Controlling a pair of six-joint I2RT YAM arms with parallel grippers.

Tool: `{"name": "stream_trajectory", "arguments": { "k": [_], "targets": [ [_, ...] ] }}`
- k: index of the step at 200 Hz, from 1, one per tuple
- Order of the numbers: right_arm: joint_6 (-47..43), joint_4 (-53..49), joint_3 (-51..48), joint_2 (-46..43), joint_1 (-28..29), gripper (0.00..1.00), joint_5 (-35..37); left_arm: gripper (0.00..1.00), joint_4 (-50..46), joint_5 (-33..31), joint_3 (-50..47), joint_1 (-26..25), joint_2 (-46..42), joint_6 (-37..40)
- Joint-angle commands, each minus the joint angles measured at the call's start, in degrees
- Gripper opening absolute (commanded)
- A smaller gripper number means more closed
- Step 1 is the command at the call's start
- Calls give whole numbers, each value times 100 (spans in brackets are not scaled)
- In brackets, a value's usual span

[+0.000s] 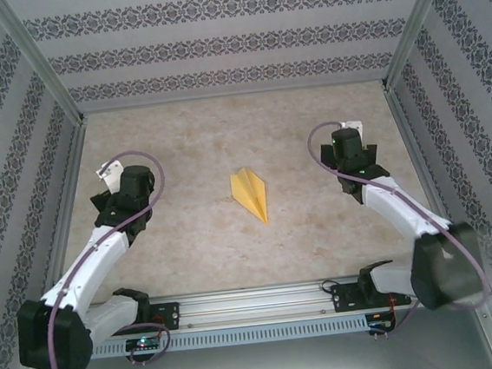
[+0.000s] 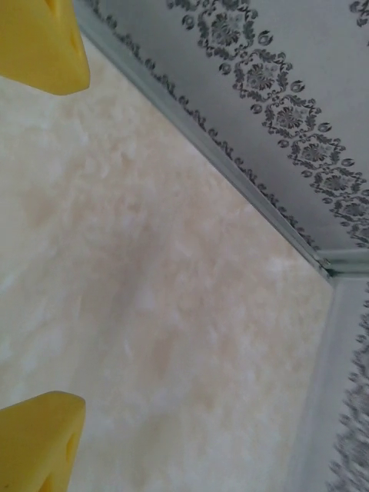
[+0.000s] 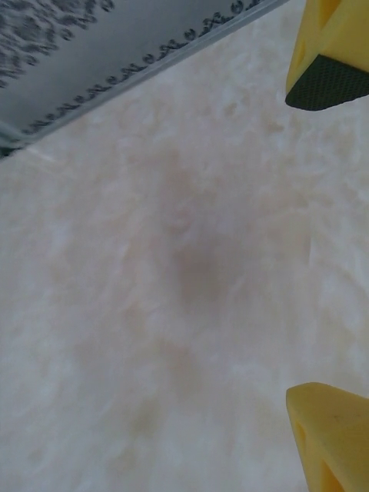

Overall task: Fold a paper plane with a square sheet of paper (pick it up from the middle)
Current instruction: Reset both arms

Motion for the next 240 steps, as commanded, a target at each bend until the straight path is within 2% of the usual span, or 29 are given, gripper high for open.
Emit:
{"name": "stream_trajectory", "arguments": {
  "k": [1, 15, 29, 43, 49, 61, 83, 94, 104, 114, 119, 123, 130, 140, 154, 168, 183, 240],
  "targets": [
    [-974, 1834, -457, 368, -92, 94, -325, 100, 2129, 196, -640, 201, 511, 1877],
    [-1070, 3054, -851, 594, -142, 95, -732, 100, 2700, 392, -778, 275, 767, 1909],
    [-1094, 2730, -689, 771, -218, 93, -1182, 100, 3454, 1027, -973, 463, 969, 2033],
    [-1230, 3499, -1120, 932, -264, 92, -1608, 100, 4410, 1492, -1269, 628, 1255, 2126],
    [-1184, 4031, -1368, 914, -270, 93, -1544, 100, 4683, 1705, -1329, 669, 1401, 2140],
    [-1122, 4138, -1659, 637, -431, 94, -1879, 100, 4918, 2064, -1366, 737, 1628, 2172],
    [-1064, 5698, -2639, 510, -588, 96, -2282, 100, 5581, 2952, -1553, 745, 2076, 2504],
    [-1125, 6586, -2847, 979, -620, 96, -2485, 100, 6153, 3194, -1646, 766, 2424, 2597],
    [-1012, 7371, -2837, 1473, -622, 96, -2323, 100, 5833, 3281, -1604, 902, 2347, 2399],
    [-932, 6442, -2572, 1196, -617, 96, -2009, 100, 6046, 2864, -1541, 965, 2698, 2177],
    [-838, 5662, -2364, 1001, -617, 97, -1776, 100, 6493, 2969, -1627, 1043, 2831, 2168],
    [-744, 5372, -2155, 970, -656, 98, -1665, 100, 6389, 3001, -1635, 1085, 2775, 2100],
    [-591, 5662, -2126, 1182, -759, 98, -1647, 100, 5717, 3034, -1494, 1097, 2592, 2038],
    [-480, 5910, -2194, 1252, -802, 98, -1467, 100, 6324, 2995, -1611, 1095, 2771, 2125],
    [-470, 5373, -2093, 1045, -799, 98, -1462, 100, 5929, 3092, -1542, 1095, 2618, 2110],
    [-490, 5754, -2177, 1174, -802, 98, -1450, 100, 5895, 3163, -1520, 1093, 2620, 2133],
    [-487, 5448, -2118, 1075, -802, 98, -1462, 100, 5939, 3169, -1537, 1078, 2623, 2175],
    [-499, 5553, -2134, 1107, -806, 98, -1462, 100, 5823, 3355, -1469, 1157, 2647, 2133]
  ]
}}
